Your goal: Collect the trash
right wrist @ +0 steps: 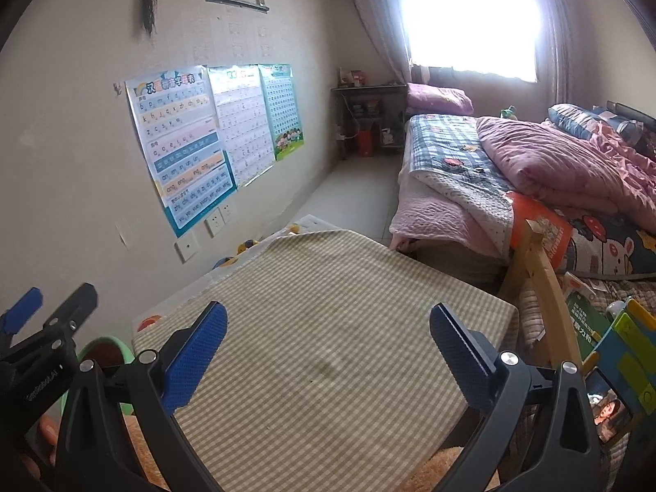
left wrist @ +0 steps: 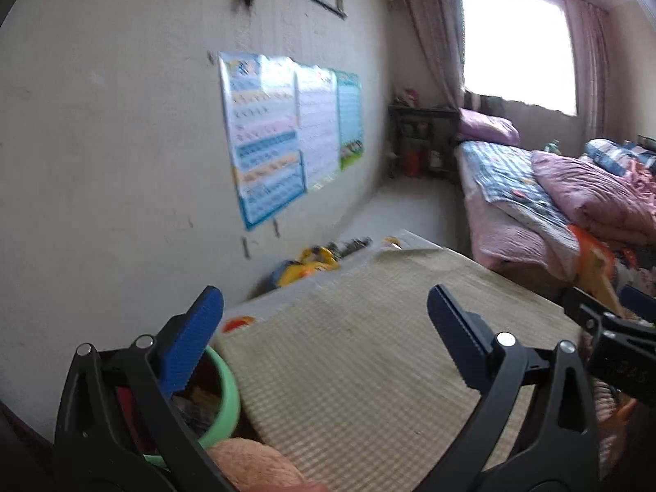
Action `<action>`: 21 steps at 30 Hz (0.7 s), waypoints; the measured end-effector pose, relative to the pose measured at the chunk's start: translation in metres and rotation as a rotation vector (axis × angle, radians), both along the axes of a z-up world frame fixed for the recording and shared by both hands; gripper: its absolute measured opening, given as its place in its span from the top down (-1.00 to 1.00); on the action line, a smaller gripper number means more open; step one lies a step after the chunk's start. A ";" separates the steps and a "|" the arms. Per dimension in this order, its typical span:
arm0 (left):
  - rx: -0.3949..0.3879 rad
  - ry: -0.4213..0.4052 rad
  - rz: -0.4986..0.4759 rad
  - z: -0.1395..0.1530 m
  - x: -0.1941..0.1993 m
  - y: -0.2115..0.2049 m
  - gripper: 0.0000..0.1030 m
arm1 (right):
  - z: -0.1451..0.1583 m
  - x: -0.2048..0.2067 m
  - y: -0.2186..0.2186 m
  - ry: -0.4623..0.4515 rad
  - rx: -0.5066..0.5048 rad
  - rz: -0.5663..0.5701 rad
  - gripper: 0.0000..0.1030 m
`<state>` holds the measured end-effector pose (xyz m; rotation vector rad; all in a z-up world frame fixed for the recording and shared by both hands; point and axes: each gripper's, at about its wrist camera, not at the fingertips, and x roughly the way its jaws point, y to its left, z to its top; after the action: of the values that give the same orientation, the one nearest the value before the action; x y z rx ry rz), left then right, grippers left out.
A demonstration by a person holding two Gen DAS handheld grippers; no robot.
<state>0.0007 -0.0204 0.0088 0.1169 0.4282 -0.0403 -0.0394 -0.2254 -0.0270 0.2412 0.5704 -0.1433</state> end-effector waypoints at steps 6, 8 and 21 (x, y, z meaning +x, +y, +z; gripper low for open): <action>-0.020 0.020 -0.031 -0.001 -0.001 0.004 -0.89 | -0.002 0.002 0.003 0.010 -0.007 0.007 -0.85; -0.020 0.035 -0.042 -0.003 0.000 0.004 -0.89 | -0.003 0.003 0.005 0.013 -0.011 0.008 -0.85; -0.036 0.074 -0.047 -0.009 0.008 0.007 -0.89 | -0.011 0.008 0.007 0.034 -0.012 0.012 -0.85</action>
<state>0.0082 -0.0138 -0.0003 0.0905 0.4981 -0.0982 -0.0316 -0.2183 -0.0376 0.2239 0.6050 -0.1391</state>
